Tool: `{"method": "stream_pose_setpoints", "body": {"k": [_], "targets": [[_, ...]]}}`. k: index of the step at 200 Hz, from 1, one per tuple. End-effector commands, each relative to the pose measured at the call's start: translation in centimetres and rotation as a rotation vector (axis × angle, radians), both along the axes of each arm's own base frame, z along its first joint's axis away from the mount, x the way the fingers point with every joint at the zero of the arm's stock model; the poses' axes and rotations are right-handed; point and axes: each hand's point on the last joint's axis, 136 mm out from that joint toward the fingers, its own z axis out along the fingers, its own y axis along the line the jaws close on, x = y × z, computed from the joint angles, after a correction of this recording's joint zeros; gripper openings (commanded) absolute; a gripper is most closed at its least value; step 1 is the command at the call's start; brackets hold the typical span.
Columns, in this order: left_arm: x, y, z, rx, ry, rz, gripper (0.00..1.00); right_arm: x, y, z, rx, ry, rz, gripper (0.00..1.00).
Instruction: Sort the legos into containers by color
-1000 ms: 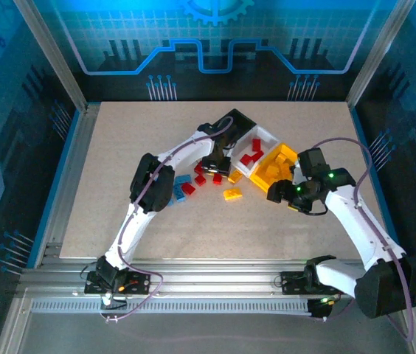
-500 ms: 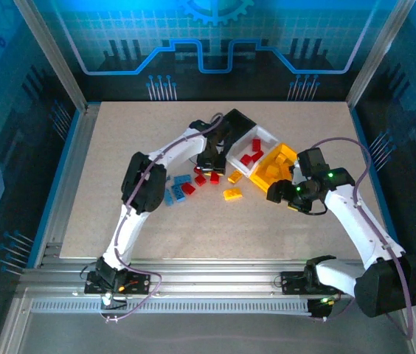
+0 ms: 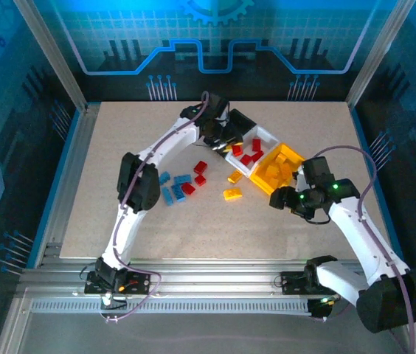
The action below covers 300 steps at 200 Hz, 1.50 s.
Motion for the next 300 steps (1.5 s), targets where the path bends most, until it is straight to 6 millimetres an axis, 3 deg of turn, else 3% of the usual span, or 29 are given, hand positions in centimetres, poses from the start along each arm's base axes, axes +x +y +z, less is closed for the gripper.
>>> {"method": "stream_pose_setpoints", "body": {"k": [1,23,52,89,109,126,156,182,223,268,300], "targets": [[1.0,-3.3,-1.0,-0.098,0.054,0.022,0.35,-0.8,-0.3,-0.1,0.013,0.006,-0.011,0.73],[1.9,-4.7,-1.5,-0.119,0.058,0.034,0.39,-1.3,-0.4,-0.3,0.011,0.014,-0.014,0.73],[2.4,-5.1,-2.1,-0.139,0.071,0.049,0.46,-1.7,-0.7,-0.3,0.003,0.012,-0.015,0.74],[1.5,-4.3,-0.4,-0.103,0.035,0.008,0.59,-1.7,-0.7,-0.5,0.005,0.015,-0.014,0.75],[0.0,-2.1,0.8,0.003,-0.004,-0.037,0.60,-1.5,-0.4,-0.9,0.024,0.025,-0.013,0.74],[-1.9,1.5,1.3,0.177,-0.031,-0.074,0.60,-1.1,0.0,-1.1,0.039,0.034,-0.006,0.74],[-4.7,8.4,0.0,0.469,-0.046,-0.161,0.61,-0.4,0.5,-1.5,0.063,0.043,-0.011,0.74],[-5.4,12.0,-1.6,0.644,-0.079,-0.283,0.62,0.0,1.2,-1.4,0.071,0.049,0.002,0.74],[-4.0,14.2,-4.8,0.699,-0.092,-0.364,0.62,0.3,1.6,-0.7,0.043,0.056,0.031,0.74],[-1.9,14.3,-7.4,0.695,-0.089,-0.407,0.61,-0.1,1.3,-1.2,0.023,0.064,0.016,0.74],[-1.7,14.6,-9.1,0.658,-0.044,-0.402,0.60,-0.6,1.0,-2.1,0.021,0.079,-0.015,0.74]]}}
